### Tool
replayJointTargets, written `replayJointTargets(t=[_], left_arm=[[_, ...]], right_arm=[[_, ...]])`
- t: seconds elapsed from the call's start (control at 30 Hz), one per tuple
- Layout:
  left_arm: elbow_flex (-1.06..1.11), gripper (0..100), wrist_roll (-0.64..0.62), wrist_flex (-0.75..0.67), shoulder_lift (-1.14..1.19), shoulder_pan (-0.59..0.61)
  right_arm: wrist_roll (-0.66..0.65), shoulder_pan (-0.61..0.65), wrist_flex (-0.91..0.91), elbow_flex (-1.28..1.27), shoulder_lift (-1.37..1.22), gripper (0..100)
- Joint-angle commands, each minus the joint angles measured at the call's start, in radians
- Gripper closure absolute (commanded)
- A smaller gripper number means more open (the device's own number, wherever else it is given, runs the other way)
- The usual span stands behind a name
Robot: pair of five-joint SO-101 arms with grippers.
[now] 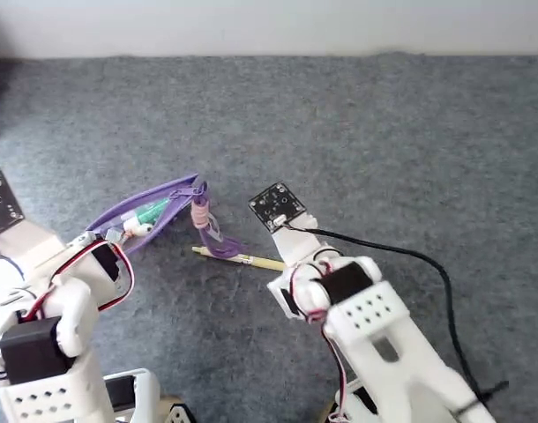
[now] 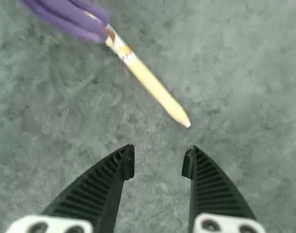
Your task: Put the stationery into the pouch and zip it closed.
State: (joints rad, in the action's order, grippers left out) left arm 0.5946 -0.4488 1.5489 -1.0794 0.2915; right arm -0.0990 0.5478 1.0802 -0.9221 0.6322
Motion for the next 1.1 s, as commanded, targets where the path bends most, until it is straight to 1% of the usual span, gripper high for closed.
replayJointTargets(t=[0.0,0.13,0.33,0.37,0.43,0.53,0.63,0.9,1.07], left_arm=[[-0.002,99,-0.011,-0.020,0.003,0.003],[-0.002,99,-0.011,-0.020,0.003,0.003],[-0.002,99,-0.011,-0.018,0.003,0.005],[-0.002,99,-0.011,-0.018,0.003,0.005],[-0.001,99,-0.011,-0.018,0.003,0.005],[-0.001,99,-0.011,-0.017,0.003,0.005],[-0.001,99,-0.011,-0.017,0.003,0.005],[-0.001,99,-0.011,-0.018,0.003,0.005],[-0.001,99,-0.011,-0.020,0.003,0.005]], right_arm=[[-0.009,0.002,-0.027,0.094,-0.136,83.3],[-0.009,-0.021,-0.041,0.218,-0.306,83.3],[-0.014,-0.036,-0.048,0.413,-0.473,83.3],[-0.031,-0.036,-0.048,0.431,-0.495,83.3],[-0.075,-0.035,-0.051,0.456,-0.542,83.3],[-0.103,-0.035,-0.048,0.485,-0.595,83.3],[-0.107,-0.031,-0.048,0.491,-0.627,83.3],[-0.107,0.042,-0.058,0.491,-0.664,83.3],[-0.109,0.010,-0.130,0.491,-0.757,83.4]])
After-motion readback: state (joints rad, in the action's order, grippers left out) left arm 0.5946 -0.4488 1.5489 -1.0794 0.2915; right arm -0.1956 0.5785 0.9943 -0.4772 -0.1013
